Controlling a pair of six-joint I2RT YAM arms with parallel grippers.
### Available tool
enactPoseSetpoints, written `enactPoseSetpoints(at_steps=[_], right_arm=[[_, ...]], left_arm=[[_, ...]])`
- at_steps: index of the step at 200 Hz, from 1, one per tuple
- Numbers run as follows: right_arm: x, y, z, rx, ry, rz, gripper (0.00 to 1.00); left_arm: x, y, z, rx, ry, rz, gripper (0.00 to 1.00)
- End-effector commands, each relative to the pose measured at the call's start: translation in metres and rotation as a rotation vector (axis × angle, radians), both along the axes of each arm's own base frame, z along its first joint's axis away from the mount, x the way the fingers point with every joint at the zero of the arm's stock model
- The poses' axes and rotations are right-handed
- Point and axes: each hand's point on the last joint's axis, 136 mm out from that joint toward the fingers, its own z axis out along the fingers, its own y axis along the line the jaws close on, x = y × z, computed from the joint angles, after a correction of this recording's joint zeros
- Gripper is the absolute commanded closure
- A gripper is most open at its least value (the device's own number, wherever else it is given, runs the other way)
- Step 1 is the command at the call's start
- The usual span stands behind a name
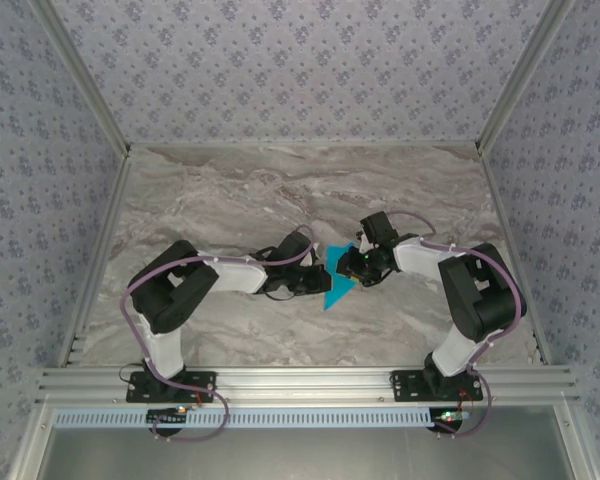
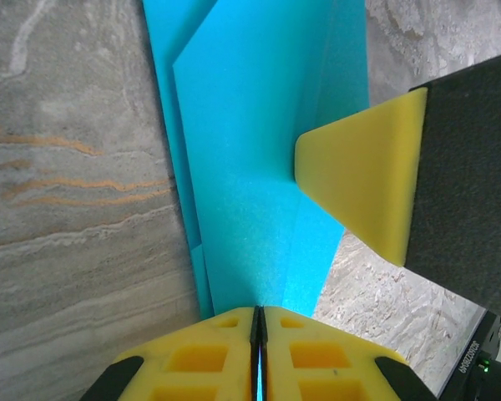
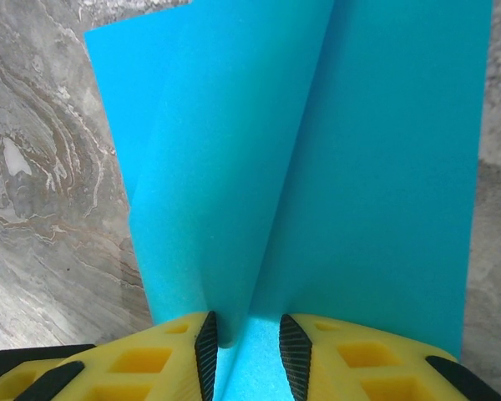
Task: Fold a paper plane with a square sheet of paper (pick it up from the middle)
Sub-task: Fourth fold the wing at the center of the table.
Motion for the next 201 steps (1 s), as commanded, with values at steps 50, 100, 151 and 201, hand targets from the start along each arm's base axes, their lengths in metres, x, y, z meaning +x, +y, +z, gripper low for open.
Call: enactPoseSetpoints(at_steps=[50, 100, 151, 201], right_arm=[[-0.041, -0.043, -0.058, -0.247, 0.180, -0.036, 0.67], [-0.043, -0.044, -0.060, -0.269, 0.189, -0.028, 0.67], [-0.043, -0.042, -0.062, -0.274, 0.193, -0.014, 0.67], [-0.043, -0.041, -0.064, -0.283, 0.196, -0.002, 0.66]], left_arm=[[0.004, -0.002, -0.002, 0.025, -0.017, -0.007, 0.88], [0.003, 0.000, -0.004, 0.036, -0.015, -0.002, 0.89], [0.003, -0.001, -0.004, 0.026, -0.008, -0.009, 0.89], [0.002, -0.006, 0.013, -0.028, -0.035, -0.024, 0.87]])
